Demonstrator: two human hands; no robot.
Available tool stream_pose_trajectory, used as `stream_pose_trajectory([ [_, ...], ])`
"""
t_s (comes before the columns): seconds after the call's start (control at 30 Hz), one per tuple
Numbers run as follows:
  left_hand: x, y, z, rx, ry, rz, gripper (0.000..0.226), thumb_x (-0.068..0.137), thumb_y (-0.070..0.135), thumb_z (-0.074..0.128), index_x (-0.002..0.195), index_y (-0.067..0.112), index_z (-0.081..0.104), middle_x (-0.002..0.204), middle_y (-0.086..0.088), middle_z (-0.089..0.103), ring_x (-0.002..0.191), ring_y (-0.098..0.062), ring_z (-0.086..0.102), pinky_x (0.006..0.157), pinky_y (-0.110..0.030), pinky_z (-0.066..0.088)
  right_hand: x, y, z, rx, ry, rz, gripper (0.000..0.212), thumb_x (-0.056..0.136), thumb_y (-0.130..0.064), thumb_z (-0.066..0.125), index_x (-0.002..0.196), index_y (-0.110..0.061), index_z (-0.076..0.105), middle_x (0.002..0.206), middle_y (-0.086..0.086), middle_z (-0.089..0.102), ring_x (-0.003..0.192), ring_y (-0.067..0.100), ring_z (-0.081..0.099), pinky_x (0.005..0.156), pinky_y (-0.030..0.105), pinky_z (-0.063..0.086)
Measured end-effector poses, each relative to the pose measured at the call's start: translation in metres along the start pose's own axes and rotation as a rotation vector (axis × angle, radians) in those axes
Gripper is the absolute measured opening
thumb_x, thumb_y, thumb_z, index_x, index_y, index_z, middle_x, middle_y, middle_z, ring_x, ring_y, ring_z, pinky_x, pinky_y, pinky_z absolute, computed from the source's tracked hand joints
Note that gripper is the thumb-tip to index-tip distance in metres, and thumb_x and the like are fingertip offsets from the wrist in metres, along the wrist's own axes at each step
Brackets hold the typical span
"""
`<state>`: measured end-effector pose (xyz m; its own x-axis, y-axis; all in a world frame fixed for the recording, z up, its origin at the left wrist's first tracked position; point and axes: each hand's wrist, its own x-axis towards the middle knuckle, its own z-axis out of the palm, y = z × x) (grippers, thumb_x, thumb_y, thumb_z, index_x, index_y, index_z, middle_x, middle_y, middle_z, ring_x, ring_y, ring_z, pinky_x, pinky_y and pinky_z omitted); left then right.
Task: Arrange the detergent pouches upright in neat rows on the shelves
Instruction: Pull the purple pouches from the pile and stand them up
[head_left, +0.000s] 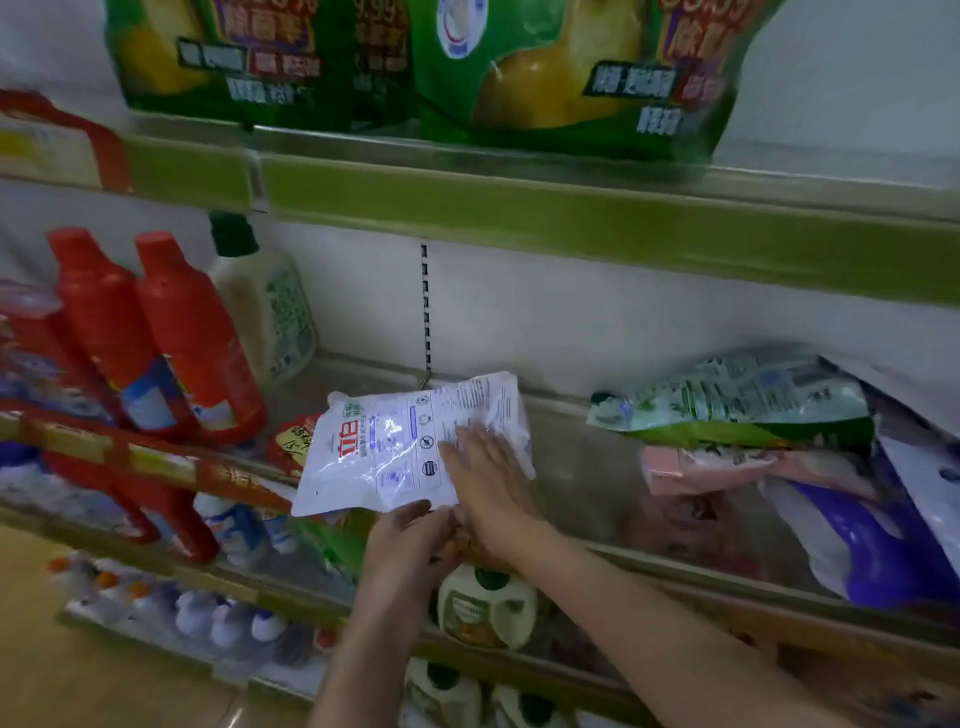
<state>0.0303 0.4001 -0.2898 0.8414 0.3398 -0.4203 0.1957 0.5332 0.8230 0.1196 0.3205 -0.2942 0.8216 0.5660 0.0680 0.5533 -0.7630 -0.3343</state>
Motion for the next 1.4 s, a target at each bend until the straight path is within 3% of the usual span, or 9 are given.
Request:
stream_pose_trajectory([
  [0.27, -0.01, 0.01, -0.013, -0.069, 0.006, 0.039, 0.027, 0.091, -0.003, 0.044, 0.118, 0.0, 0.049, 0.092, -0.014, 0.062, 0.091, -0.026, 0.06, 0.074, -0.037, 0.049, 0.015, -0.007, 0.003, -0.472, -0.279, -0.122, 0.058, 0.1, -0.02, 0.03, 0.146, 0.001, 0.001, 0.148, 0.04, 0.004, 0.135, 0.057, 0.013, 0.109, 0.064, 0.019],
  [0.4, -0.021, 0.005, -0.013, -0.078, 0.041, 0.006, 0.034, 0.092, -0.002, 0.046, 0.126, -0.004, 0.045, 0.095, -0.017, 0.063, 0.096, -0.03, 0.062, 0.07, -0.037, 0.051, 0.014, -0.006, -0.006, -0.285, -0.349, -0.18, 0.038, 0.098, -0.011, 0.029, 0.13, 0.009, 0.035, 0.126, 0.042, 0.045, 0.108, 0.049, 0.053, 0.083, 0.051, 0.048],
  [0.5, -0.03, 0.003, -0.011, -0.048, 0.055, -0.012, 0.031, 0.091, -0.003, 0.047, 0.121, -0.002, 0.048, 0.087, -0.016, 0.063, 0.081, -0.023, 0.064, 0.059, -0.035, 0.053, 0.01, -0.006, -0.009, -0.284, -0.358, -0.29, 0.025, 0.092, -0.012, 0.035, 0.099, 0.0, 0.056, 0.1, 0.022, 0.063, 0.089, 0.035, 0.061, 0.067, 0.035, 0.04],
  [0.6, -0.031, 0.005, -0.011, -0.059, 0.059, -0.014, 0.022, 0.094, -0.001, 0.044, 0.115, 0.0, 0.048, 0.086, -0.016, 0.061, 0.069, -0.019, 0.066, 0.049, -0.026, 0.053, 0.018, -0.008, -0.026, -0.252, -0.254, -0.238, 0.026, 0.093, -0.009, 0.034, 0.103, 0.001, 0.056, 0.101, 0.022, 0.062, 0.092, 0.034, 0.061, 0.068, 0.033, 0.036],
  [0.73, -0.025, 0.007, -0.004, -0.072, 0.053, 0.102, 0.027, 0.096, 0.024, 0.045, 0.119, 0.01, 0.05, 0.098, -0.005, 0.068, 0.093, -0.018, 0.065, 0.076, -0.032, 0.052, 0.026, -0.003, -0.074, -0.196, 0.018, -0.14, 0.026, 0.094, -0.012, 0.036, 0.109, 0.0, 0.054, 0.105, 0.022, 0.064, 0.097, 0.033, 0.063, 0.073, 0.033, 0.044],
  [1.0, 0.02, 0.0, 0.027, -0.062, 0.104, 0.23, 0.017, 0.093, 0.018, 0.051, 0.079, 0.011, 0.058, 0.079, -0.006, 0.064, 0.058, -0.008, 0.066, 0.051, -0.022, 0.053, -0.029, 0.052, -0.136, 0.107, 0.408, -0.177, 0.019, 0.089, -0.012, 0.052, 0.086, 0.001, 0.066, 0.083, 0.024, 0.07, 0.071, 0.028, 0.062, 0.062, 0.033, 0.033],
  [1.17, 0.05, -0.013, 0.054, -0.244, 0.015, 0.108, 0.037, 0.092, 0.025, 0.053, 0.126, 0.012, 0.045, 0.104, -0.007, 0.063, 0.095, -0.023, 0.062, 0.076, -0.035, 0.05, -0.067, 0.109, -0.132, 0.35, 0.626, 0.058, 0.016, 0.085, -0.002, 0.059, 0.07, 0.005, 0.061, 0.062, 0.021, 0.063, 0.059, 0.019, 0.05, 0.058, 0.026, 0.027],
  [1.27, 0.058, -0.011, 0.077, -0.064, -0.096, 0.057, 0.04, 0.096, 0.03, 0.043, 0.13, 0.009, 0.044, 0.127, -0.008, 0.055, 0.12, -0.03, 0.051, 0.086, -0.043, 0.045, -0.095, 0.143, -0.122, 0.533, 0.758, 0.168, 0.02, 0.088, -0.01, 0.053, 0.072, 0.002, 0.058, 0.058, 0.004, 0.054, 0.059, 0.016, 0.046, 0.055, 0.024, 0.027],
  [1.4, 0.054, -0.012, 0.122, 0.178, -0.336, 0.156, 0.028, 0.096, 0.036, 0.04, 0.11, 0.02, 0.058, 0.103, 0.008, 0.07, 0.092, -0.009, 0.064, 0.076, -0.034, 0.049, -0.138, 0.171, -0.101, 0.626, 0.811, 0.225, 0.022, 0.093, -0.005, 0.047, 0.077, -0.018, 0.052, 0.071, -0.007, 0.059, 0.065, -0.003, 0.055, 0.056, 0.009, 0.038],
])
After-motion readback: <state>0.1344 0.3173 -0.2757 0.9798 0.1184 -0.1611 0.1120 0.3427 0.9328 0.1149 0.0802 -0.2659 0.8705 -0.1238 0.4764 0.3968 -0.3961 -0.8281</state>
